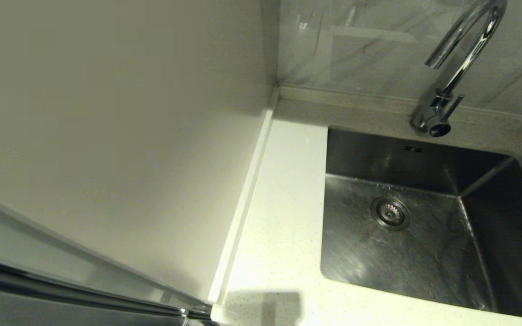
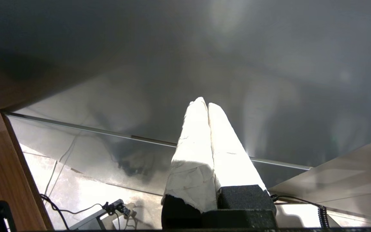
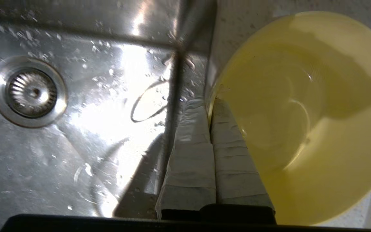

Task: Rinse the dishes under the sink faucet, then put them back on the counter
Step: Put a bowl into the sink

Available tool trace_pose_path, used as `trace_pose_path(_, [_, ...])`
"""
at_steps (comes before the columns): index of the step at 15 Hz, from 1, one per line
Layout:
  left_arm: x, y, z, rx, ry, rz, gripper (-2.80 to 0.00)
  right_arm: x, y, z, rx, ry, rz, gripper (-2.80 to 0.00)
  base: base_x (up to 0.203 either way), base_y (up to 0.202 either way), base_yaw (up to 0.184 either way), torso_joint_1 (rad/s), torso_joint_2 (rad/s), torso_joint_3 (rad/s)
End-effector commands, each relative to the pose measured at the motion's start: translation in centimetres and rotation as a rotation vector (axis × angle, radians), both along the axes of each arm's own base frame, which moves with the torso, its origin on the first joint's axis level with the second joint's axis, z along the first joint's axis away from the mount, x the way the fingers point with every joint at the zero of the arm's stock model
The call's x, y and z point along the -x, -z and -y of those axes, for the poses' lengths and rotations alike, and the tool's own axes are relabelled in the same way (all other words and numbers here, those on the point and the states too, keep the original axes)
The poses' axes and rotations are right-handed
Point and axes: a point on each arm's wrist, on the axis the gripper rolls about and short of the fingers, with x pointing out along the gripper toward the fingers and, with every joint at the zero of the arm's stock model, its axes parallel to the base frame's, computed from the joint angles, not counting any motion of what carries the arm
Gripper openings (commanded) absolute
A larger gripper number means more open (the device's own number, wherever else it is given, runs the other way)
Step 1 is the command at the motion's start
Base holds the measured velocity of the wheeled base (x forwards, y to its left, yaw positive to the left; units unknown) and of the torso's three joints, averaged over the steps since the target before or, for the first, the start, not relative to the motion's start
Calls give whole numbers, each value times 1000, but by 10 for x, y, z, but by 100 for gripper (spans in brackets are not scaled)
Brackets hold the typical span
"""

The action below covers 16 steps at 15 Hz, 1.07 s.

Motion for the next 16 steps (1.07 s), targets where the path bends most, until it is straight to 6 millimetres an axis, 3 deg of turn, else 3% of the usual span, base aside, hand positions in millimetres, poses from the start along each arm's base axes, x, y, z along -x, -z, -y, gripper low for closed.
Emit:
trace_pose_path(1, [0,1,0,0,0,-1,-280,5,-17,-7,11,1,39,-280,0,0,0,0,0,0])
trace_pose_path(5, [0,1,0,0,0,-3,-280,19,-48,-21,48,7,118,-280,0,0,0,0,0,0])
trace_pose_path(9, [0,1,0,0,0,-3,-280,46,-68,-54,-6,-23,157,-280,0,0,0,0,0,0])
trace_pose_path(14, [0,1,0,0,0,-3,-280,93,-36,-134,-91,-197,49,-280,0,0,0,0,0,0])
trace_pose_path(16, [0,1,0,0,0,-3,-280,99,-19,-171,-92,-285,-19,-280,0,0,0,0,0,0])
